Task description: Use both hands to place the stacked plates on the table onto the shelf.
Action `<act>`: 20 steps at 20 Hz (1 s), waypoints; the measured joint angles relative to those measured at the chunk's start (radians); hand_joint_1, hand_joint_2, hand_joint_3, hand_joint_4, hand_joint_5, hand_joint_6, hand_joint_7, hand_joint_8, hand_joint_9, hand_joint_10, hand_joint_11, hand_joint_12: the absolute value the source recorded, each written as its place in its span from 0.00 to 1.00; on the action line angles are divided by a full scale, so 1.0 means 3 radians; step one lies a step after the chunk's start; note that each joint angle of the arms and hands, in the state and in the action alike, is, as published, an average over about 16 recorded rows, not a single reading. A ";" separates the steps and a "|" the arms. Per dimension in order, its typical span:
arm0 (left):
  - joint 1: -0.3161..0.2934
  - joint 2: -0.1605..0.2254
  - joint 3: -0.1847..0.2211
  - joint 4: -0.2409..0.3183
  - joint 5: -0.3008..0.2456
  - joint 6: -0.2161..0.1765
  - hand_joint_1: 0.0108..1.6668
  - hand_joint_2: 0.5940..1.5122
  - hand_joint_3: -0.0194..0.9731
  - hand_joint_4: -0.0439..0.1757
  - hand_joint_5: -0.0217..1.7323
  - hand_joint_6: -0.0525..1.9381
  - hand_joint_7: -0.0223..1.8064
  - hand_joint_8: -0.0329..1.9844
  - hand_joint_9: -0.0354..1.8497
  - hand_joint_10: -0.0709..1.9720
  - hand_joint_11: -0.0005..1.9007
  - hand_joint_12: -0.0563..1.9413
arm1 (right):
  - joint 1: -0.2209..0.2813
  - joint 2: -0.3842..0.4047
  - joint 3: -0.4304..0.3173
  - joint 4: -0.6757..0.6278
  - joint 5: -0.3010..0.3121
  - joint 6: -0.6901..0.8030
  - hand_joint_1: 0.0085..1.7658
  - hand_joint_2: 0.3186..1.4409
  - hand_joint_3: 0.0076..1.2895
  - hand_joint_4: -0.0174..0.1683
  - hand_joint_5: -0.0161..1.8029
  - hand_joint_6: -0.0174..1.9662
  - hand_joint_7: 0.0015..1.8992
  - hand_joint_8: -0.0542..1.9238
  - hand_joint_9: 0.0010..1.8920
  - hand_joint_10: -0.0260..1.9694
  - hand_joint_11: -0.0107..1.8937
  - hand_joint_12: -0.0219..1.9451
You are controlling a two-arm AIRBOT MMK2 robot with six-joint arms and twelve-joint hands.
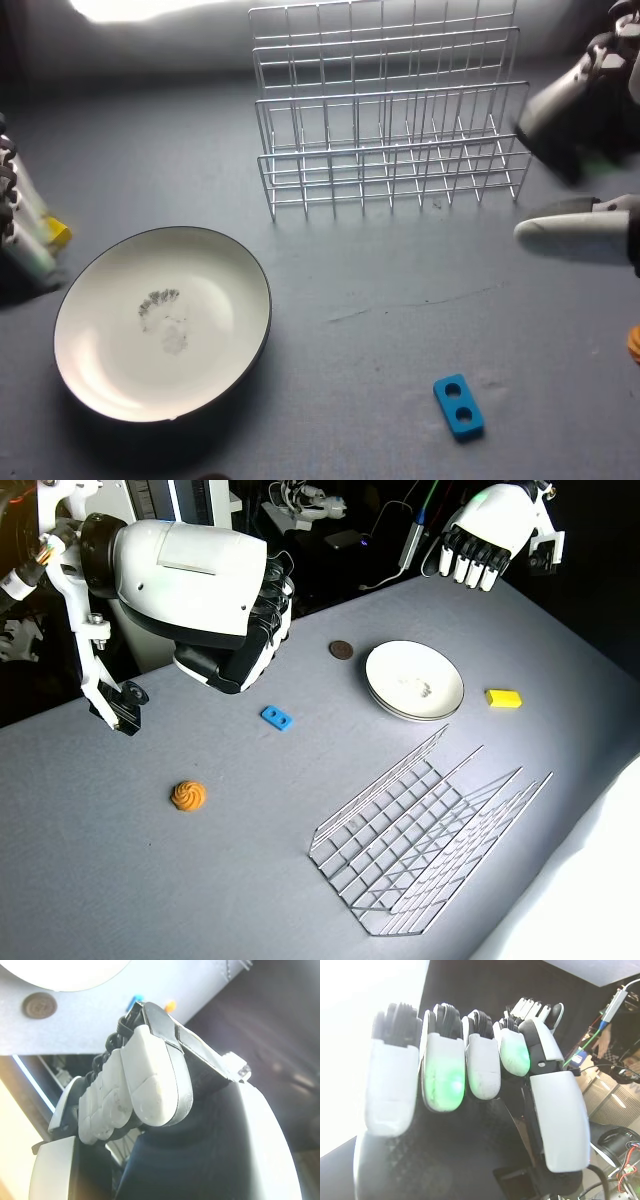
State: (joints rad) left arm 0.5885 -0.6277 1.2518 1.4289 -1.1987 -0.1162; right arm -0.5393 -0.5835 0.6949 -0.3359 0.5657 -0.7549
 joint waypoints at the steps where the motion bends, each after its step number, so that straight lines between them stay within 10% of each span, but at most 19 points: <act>1: 0.0000 0.0000 0.0001 0.0006 -0.0005 -0.0008 0.01 0.48 0.06 0.16 0.15 0.11 0.11 0.13 0.14 0.12 0.17 0.13 | 0.0000 0.0000 0.0000 0.0000 -0.0002 0.0000 0.03 0.69 0.03 0.07 0.18 0.17 0.20 0.18 0.22 0.17 0.27 0.15; 10: -0.0020 0.0000 0.0012 0.0175 -0.0054 -0.0103 0.00 0.48 0.04 0.20 0.04 0.03 0.03 0.02 0.04 0.04 0.04 0.03 | -0.0005 -0.0010 0.0000 -0.0009 -0.0021 -0.0018 0.03 0.69 0.01 0.08 0.05 0.04 0.05 0.05 0.06 0.04 0.08 0.03; 20: -0.0009 -0.0056 0.0074 0.0514 0.0004 -0.0047 0.00 0.47 0.04 0.21 0.02 0.02 0.02 0.01 0.03 0.04 0.01 0.02 | -0.0031 -0.0057 -0.0002 -0.0157 0.0001 -0.0032 0.40 0.63 0.01 0.09 0.02 0.02 0.01 0.03 0.01 0.02 0.01 0.01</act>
State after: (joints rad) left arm 0.5857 -0.6445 1.2739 1.5830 -1.1974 -0.1303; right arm -0.5487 -0.6007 0.6942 -0.3831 0.5660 -0.7645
